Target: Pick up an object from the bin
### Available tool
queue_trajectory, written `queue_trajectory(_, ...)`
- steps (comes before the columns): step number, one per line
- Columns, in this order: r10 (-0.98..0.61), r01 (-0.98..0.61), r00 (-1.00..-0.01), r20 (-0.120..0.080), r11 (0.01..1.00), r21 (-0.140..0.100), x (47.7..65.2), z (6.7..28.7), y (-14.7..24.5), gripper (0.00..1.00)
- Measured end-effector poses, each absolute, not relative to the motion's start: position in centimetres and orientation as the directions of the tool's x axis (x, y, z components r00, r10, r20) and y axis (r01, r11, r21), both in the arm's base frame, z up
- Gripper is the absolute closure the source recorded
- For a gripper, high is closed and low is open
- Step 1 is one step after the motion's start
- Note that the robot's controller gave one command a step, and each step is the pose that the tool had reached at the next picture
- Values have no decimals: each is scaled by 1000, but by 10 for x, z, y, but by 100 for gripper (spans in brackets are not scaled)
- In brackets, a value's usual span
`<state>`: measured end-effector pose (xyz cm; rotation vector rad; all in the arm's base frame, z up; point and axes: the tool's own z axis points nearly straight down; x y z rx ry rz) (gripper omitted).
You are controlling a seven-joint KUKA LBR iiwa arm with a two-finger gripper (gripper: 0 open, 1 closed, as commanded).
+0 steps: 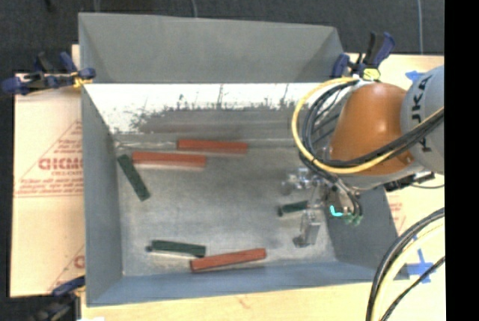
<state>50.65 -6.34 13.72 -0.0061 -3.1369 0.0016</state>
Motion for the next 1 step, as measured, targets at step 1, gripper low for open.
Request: queue_trajectory(1, 2, 2, -1000, -3, 1000, -2, 509, 141, -63, 0)
